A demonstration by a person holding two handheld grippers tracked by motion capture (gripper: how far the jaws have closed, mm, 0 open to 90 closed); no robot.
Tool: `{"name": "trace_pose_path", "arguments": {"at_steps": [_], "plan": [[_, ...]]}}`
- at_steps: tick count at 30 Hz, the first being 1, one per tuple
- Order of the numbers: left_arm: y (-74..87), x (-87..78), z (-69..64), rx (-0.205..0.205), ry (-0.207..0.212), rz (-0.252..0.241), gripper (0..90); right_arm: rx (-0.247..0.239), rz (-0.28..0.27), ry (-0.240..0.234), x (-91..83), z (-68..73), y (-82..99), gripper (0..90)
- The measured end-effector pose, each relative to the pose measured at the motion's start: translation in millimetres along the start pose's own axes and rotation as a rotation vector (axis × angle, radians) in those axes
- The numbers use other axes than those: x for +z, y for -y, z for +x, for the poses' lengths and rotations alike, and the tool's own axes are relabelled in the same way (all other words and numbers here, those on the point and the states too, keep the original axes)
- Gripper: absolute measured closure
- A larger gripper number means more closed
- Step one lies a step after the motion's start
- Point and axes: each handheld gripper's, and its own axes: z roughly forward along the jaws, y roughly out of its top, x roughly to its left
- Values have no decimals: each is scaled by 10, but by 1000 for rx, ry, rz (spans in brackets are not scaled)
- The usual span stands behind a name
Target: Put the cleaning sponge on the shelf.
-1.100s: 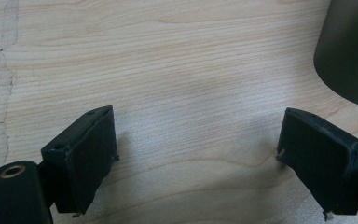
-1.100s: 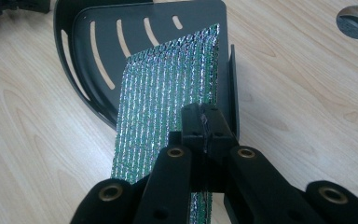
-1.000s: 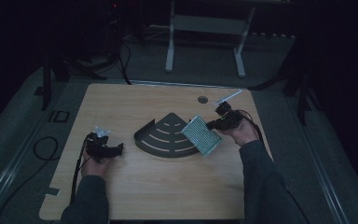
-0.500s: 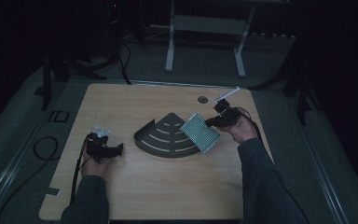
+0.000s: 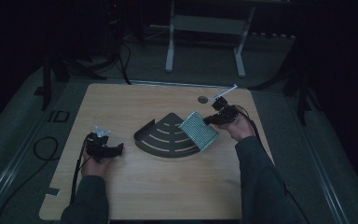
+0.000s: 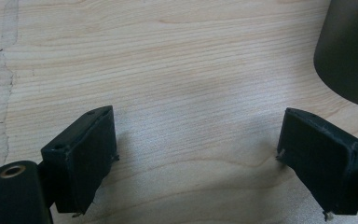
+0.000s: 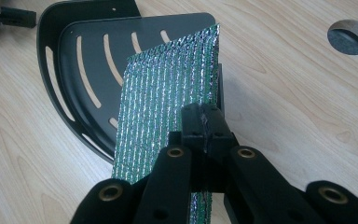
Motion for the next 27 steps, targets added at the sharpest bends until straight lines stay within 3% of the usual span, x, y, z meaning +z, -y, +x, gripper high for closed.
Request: {"name": "trace_pose_path", "arguments": {"at_steps": [27], "plan": [[-1,1,0,1,0,0,119,6,2,5,217,-38,-127,896]]}}
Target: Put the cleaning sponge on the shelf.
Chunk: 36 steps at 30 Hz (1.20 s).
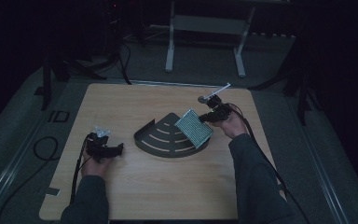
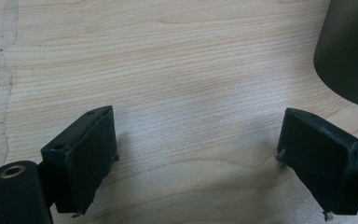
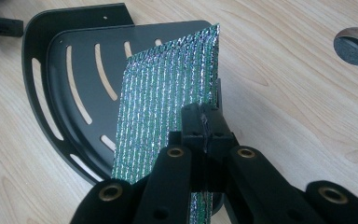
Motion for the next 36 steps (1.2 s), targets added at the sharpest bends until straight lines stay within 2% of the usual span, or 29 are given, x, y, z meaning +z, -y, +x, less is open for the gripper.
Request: {"name": "trace_pose_path", "arguments": {"at_steps": [11,20,36], "plan": [[0,1,0,-1,0,0,118,9,-8,4,56,-31,-31,896],[0,1,0,0,0,0,118,-1,1,22,118,-32,-31,896],[0,0,0,0,0,0,118,-15,2,27,187,8,-28,896]]}}
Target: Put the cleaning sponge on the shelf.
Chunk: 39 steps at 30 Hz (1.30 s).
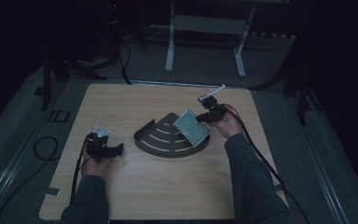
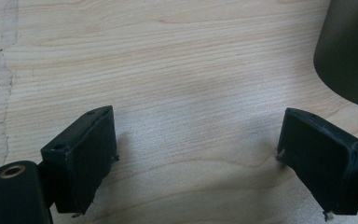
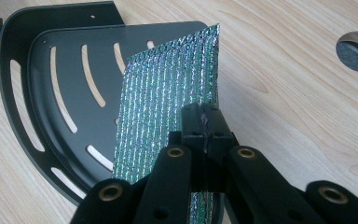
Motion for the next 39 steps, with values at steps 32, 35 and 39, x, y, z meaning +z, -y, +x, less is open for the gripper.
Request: {"name": "trace_pose_path", "arguments": {"at_steps": [32,35,39], "plan": [[0,0,0,0,0,0,118,-59,56,37,169,104,36,896],[0,0,0,0,0,0,118,-69,69,43,198,119,41,896],[0,0,0,0,0,0,118,-80,78,58,223,123,49,896]]}}
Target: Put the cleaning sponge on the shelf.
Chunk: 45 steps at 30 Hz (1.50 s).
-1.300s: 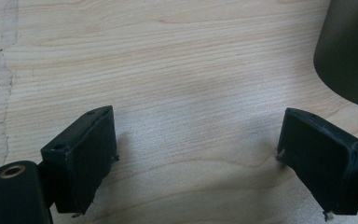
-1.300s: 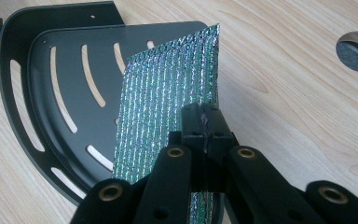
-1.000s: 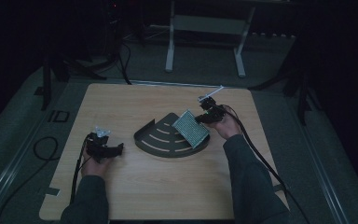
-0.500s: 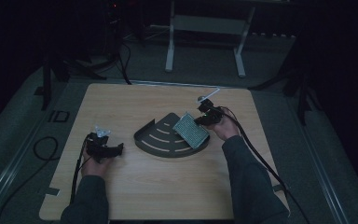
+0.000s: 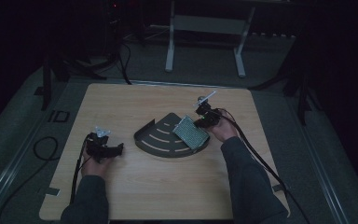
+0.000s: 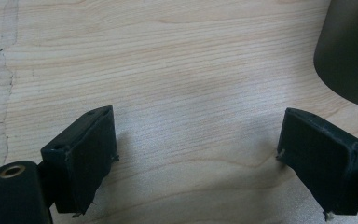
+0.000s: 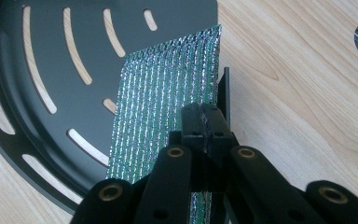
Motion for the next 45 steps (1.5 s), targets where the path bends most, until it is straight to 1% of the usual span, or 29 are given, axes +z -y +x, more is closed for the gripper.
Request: {"name": "trace_pose_path", "arguments": {"at_steps": [4,11,14,22,25,29,36,45], "plan": [[0,0,0,0,0,0,118,-3,0,1,11,6,-1,895],[0,0,0,0,0,0,118,10,-9,12,38,-3,-2,895],[0,0,0,0,0,0,118,1,5,20,66,5,3,895],[0,0,0,0,0,0,118,11,16,23,97,-27,52,892],[0,0,0,0,0,0,118,5,30,41,112,-33,65,891],[0,0,0,0,0,0,118,-5,30,51,132,-26,62,890],[0,0,0,0,0,0,118,-5,30,61,151,-37,57,889],[0,0,0,0,0,0,118,-4,22,65,153,-32,54,843]]}}
